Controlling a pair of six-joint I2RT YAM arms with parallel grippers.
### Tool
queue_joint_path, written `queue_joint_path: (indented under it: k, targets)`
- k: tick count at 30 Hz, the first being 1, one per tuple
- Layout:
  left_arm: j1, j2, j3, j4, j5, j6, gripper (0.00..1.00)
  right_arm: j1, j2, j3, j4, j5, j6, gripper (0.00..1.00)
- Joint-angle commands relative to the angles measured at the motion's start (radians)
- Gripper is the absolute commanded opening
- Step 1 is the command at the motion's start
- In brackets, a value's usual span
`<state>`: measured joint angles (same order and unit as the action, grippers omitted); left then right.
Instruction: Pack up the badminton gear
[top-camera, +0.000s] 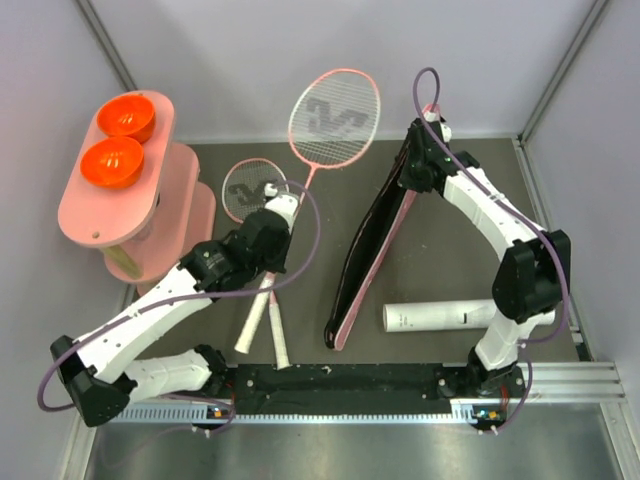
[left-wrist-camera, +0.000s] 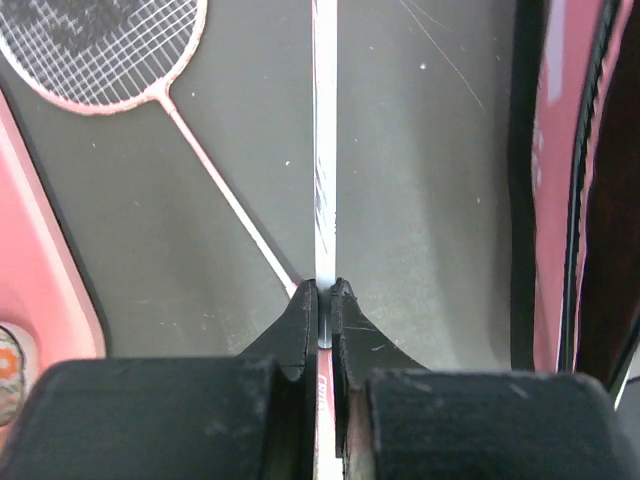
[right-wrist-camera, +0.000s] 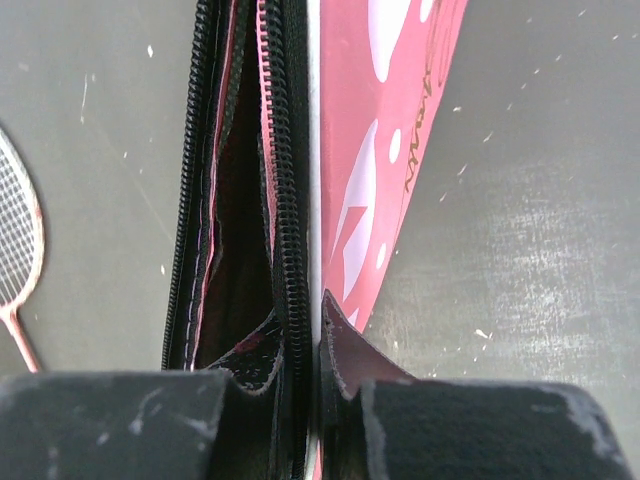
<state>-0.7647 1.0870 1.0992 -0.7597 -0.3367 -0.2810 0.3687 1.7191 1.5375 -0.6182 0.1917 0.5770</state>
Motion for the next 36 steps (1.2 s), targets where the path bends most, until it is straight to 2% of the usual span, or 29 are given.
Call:
queue_joint_path:
  k: [1,5,17,22,36]
  targets:
    - [-0.114,0.008,0.060,-0.050,-0.192,0.091,0.00,-0.049,0.060,0.157,-0.054,0.072,0.044,0.00]
    - [-0.199,0.063,0.065,-0.078,-0.376,0.126,0.00,-0.094,0.088,0.219,-0.089,0.052,0.060,0.00]
    - [-0.373,0.128,0.037,-0.029,-0.645,0.195,0.00,-0.128,0.158,0.369,-0.179,0.077,0.107,0.00]
    - [-0.429,0.221,0.034,-0.082,-0.746,0.171,0.00,-0.146,0.162,0.389,-0.193,0.066,0.132,0.00]
    - [-0.522,0.447,0.074,-0.147,-0.820,0.140,0.00,-0.178,0.132,0.391,-0.206,0.000,0.156,0.00]
